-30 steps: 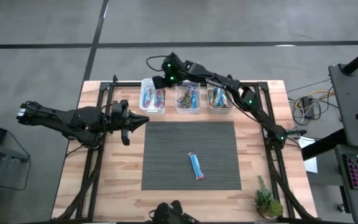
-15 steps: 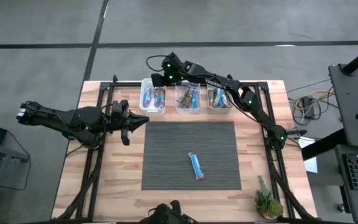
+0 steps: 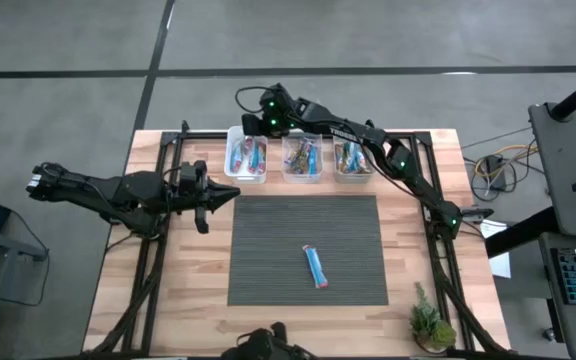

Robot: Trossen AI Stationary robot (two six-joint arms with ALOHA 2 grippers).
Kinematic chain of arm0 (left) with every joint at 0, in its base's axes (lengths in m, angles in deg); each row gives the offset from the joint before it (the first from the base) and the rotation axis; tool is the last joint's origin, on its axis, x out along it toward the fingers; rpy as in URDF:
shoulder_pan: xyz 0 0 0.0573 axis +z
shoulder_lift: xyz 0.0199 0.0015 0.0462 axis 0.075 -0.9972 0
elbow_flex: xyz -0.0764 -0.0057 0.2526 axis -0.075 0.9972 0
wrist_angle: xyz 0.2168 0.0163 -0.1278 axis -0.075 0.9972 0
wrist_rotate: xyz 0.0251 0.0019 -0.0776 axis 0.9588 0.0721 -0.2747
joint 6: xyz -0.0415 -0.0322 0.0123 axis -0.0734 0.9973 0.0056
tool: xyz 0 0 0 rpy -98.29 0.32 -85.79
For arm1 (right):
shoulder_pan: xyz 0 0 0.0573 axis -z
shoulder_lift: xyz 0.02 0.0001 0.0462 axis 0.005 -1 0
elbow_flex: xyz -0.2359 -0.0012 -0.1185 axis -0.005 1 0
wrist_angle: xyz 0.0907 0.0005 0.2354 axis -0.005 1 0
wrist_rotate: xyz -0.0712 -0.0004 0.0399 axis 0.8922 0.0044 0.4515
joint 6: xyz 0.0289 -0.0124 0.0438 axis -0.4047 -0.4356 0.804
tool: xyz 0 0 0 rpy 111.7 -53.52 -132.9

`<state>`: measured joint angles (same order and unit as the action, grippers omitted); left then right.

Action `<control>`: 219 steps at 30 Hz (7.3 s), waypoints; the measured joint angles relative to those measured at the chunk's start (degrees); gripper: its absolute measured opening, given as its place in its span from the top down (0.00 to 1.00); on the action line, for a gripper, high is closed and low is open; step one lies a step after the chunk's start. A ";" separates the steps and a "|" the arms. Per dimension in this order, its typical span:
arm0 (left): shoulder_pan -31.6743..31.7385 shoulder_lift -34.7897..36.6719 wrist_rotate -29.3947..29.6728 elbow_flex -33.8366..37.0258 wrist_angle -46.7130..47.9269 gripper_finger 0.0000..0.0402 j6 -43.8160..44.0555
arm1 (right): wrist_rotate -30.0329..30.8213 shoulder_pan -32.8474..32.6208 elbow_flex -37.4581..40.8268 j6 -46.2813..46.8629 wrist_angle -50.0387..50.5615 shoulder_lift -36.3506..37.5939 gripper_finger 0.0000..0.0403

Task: Pick and place Granola Bars by type
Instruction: Put the red granola bar into the white bin

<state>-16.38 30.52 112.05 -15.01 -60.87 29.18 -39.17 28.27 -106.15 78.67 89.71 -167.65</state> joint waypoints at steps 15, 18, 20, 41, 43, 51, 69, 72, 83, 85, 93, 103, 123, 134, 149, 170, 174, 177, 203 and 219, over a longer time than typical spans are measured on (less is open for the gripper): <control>0.00 -0.02 0.00 0.00 0.00 1.00 -0.02 | -0.25 -0.34 2.97 1.62 -1.60 -0.04 0.83; 0.00 -0.01 -0.01 0.00 0.00 1.00 -0.02 | -0.42 -0.66 3.72 1.62 -1.68 -0.04 0.83; 0.00 -0.02 -0.01 0.00 0.00 1.00 -0.02 | -0.58 -0.80 4.04 1.64 -1.72 -0.04 0.83; 0.00 -0.02 -0.01 0.00 0.00 1.00 0.02 | -1.62 -1.92 8.14 1.26 -3.89 -0.04 0.60; 0.00 -0.02 -0.01 0.00 0.00 1.00 0.04 | -1.60 -1.90 8.09 0.69 -4.19 -0.04 0.57; 0.00 -0.02 -0.01 0.00 0.00 1.00 0.11 | -3.22 -1.86 6.90 -0.86 -4.59 -0.04 0.54; 0.00 -0.02 -0.01 0.02 0.02 1.00 -0.14 | -17.93 -3.80 1.77 -24.07 8.64 6.56 0.79; 0.00 -0.02 -0.01 0.01 0.01 1.00 -0.20 | -17.76 -4.91 1.81 -32.54 14.00 9.65 0.88; 0.00 -0.03 -0.01 0.02 0.02 1.00 -0.17 | -3.59 -12.78 4.01 -49.70 32.69 24.99 0.98; 0.00 -0.15 -0.01 0.02 -0.04 1.00 -0.17 | -2.72 -14.69 5.12 -49.70 33.46 28.55 0.98; 0.00 -0.37 -0.03 0.02 -0.34 0.99 1.49 | 6.40 -22.95 13.67 -47.52 33.68 44.01 0.98; 0.00 -3.59 -0.01 -2.56 -0.44 0.77 1.40 | 21.39 -31.38 37.71 -31.73 26.60 64.90 0.98; 0.00 -28.22 -1.90 -27.45 21.93 0.66 -6.98 | 28.32 -37.13 70.09 -14.59 2.78 77.40 0.98; 0.00 -37.72 -7.11 -34.32 35.77 0.66 -8.51 | 23.95 -37.40 76.24 -4.08 -1.88 77.15 0.96; -0.19 -44.90 -17.74 -37.81 35.61 0.66 -24.18 | 23.87 -38.25 71.56 -7.65 -2.91 77.18 0.86; 1.01 -61.57 -21.04 -54.27 47.87 0.66 -37.27 | 24.32 -38.23 63.02 -11.33 4.72 79.59 0.75; 1.01 -61.68 -20.99 -54.31 47.54 0.66 -41.07 | 25.97 -38.23 62.65 -12.21 7.01 81.93 0.75; 1.26 -61.74 -20.93 -54.29 47.17 0.66 -46.65 | 27.43 -38.23 62.88 -12.20 8.33 83.94 0.75; 3.26 -61.90 -24.49 -46.86 31.52 0.66 -62.87 | 28.85 -38.23 63.03 -11.72 9.29 86.43 0.76; 3.26 -61.90 -20.14 -47.03 36.67 0.66 -50.32 | 29.05 -38.23 63.08 -11.91 9.27 85.35 0.76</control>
<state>-13.12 -31.38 91.90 -62.04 -24.20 -21.14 -10.12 -9.95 -43.07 66.76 98.98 -82.30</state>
